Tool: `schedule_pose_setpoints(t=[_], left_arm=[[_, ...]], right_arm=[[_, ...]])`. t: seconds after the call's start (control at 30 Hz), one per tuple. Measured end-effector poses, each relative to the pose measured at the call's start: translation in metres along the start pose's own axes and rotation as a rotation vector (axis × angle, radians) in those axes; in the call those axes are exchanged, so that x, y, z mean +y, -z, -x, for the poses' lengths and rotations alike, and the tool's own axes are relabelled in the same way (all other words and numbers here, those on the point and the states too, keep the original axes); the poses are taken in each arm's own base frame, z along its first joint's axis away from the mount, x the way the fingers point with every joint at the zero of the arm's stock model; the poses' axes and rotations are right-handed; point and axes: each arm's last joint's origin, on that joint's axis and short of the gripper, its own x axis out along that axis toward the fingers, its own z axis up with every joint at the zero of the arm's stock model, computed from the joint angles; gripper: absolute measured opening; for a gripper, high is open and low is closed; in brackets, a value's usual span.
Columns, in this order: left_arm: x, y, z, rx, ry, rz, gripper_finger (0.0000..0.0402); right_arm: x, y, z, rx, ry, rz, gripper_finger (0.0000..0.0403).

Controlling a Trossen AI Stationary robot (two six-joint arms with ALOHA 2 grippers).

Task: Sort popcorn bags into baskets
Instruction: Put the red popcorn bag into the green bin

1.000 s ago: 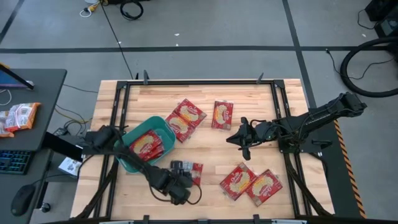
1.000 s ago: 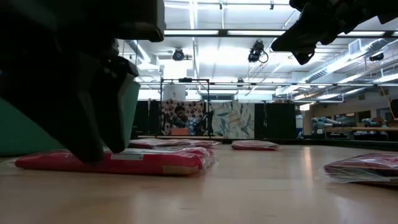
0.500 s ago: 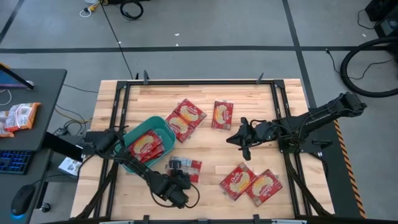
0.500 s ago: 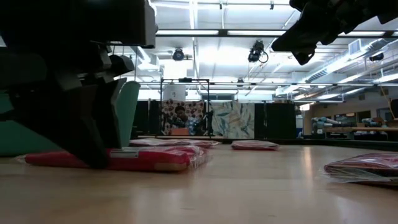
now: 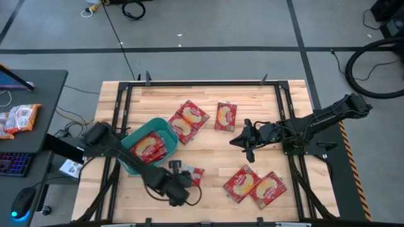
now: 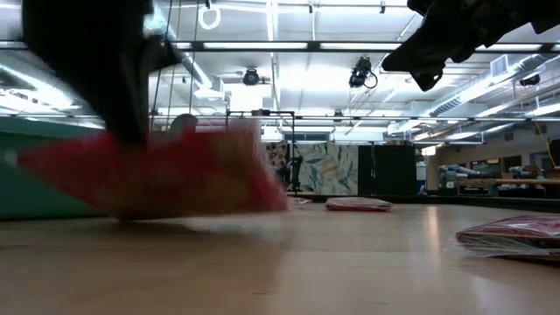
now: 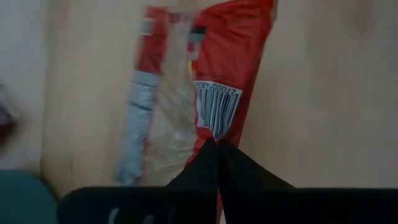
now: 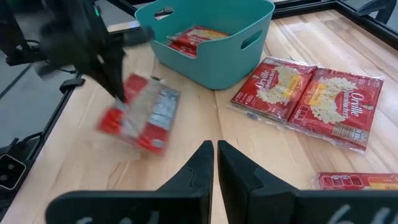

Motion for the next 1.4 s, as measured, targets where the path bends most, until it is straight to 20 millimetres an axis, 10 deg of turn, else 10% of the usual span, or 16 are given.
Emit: schedule_pose_setpoints(t=[0.37,0.7,1.4], left_arm=[[0.053,0.0,0.108,-0.095,0.115,0.258,0.0002],[0.087,0.032,0.16,-0.086,0.074,0.4,0.0001],[0.154,0.118,0.134,-0.077,0.25,0.66,0.0001]], right_arm=[[0.0,0.0,0.0,-0.004,-0.002,0.0,0.0027],[0.002,0.0,0.0,-0.005,-0.006,0.013,0.0027],[0.005,-0.002,0.001,-0.026,-0.016,0.023,0.0027]])
